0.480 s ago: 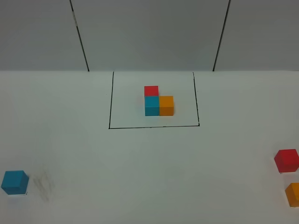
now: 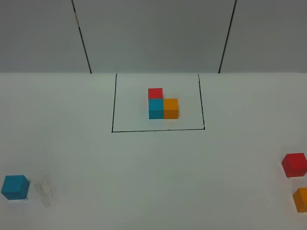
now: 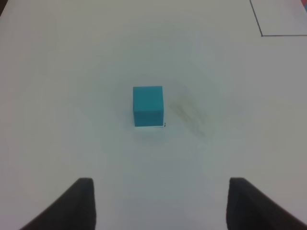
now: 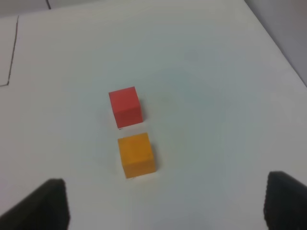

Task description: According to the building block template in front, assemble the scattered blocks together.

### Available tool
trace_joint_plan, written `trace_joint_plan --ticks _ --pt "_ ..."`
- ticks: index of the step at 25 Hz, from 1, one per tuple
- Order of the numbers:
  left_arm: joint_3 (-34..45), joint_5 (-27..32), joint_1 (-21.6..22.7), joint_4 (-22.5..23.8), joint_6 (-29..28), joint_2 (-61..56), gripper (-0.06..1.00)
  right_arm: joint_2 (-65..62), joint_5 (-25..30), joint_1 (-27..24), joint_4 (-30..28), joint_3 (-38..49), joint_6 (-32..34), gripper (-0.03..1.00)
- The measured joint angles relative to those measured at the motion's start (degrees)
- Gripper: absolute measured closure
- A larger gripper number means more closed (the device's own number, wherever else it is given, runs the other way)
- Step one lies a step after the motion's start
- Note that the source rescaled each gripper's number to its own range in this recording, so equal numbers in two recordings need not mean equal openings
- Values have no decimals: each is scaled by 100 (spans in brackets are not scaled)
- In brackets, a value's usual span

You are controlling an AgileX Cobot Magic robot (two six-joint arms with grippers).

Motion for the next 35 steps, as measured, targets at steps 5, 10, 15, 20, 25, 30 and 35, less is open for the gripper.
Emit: trace_joint_plan --ticks 5,10,15,20,25,30,35 --pt "0 0 0 0 0 0 55 0 0 0 0 0 0 19" --pt "0 0 0 64 0 0 55 0 0 0 0 0 0 19" --pt "-58 -11 0 64 -156 181 55 0 0 0 0 0 0 19" --pt "-655 -245 0 160 -697 1478 55 0 0 0 0 0 0 19" --pt "-1422 -315 0 240 -751 3347 56 0 0 0 0 0 0 19" --pt "-1898 -494 0 240 -751 5143 61 0 0 0 0 0 0 19" --pt "-1956 -923 0 240 -751 6565 70 0 0 0 0 0 0 19"
